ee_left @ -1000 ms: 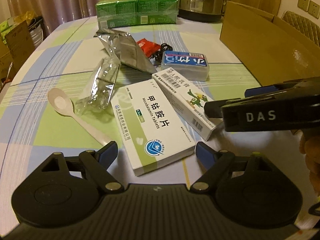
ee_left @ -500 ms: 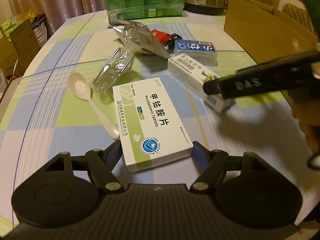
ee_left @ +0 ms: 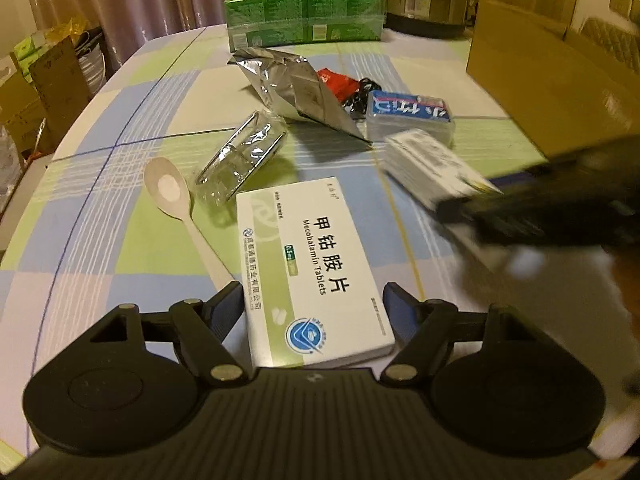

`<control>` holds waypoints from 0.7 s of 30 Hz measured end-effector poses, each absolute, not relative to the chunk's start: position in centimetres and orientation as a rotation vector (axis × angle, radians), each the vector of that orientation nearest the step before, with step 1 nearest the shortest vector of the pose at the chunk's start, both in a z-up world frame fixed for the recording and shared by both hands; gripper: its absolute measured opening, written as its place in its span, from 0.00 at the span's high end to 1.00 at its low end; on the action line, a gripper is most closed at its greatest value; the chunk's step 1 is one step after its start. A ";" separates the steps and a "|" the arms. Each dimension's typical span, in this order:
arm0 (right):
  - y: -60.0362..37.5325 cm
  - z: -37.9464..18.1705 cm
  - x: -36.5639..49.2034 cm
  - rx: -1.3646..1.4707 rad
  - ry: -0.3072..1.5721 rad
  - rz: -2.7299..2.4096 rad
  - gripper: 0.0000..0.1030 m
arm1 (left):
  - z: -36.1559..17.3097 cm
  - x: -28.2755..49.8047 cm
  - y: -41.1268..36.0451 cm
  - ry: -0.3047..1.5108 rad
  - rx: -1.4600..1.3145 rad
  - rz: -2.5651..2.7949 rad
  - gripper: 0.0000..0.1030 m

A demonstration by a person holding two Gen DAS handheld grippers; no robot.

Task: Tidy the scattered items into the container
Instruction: 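Grasp the white Mecobalamin box with left tool while right tool grasps the bird box, then carry both white medicine boxes over the cardboard box with both tools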

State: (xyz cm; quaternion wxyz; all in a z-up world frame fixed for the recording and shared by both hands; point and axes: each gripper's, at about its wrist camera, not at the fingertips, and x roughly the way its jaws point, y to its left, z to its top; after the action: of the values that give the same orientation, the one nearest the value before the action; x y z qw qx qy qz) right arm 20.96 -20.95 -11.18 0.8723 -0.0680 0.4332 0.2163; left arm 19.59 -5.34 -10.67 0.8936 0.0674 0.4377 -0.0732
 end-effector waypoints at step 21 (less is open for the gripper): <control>-26.1 -11.1 12.5 -0.093 0.927 0.307 0.63 | -10.7 14.5 -7.8 0.946 0.217 -0.295 0.32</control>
State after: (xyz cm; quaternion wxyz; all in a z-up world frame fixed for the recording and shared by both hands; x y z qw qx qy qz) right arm 12.46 -26.06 -11.11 0.8821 -0.0446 0.4451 0.1475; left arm 14.48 -7.80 -10.72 0.8742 0.1039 0.4528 -0.1415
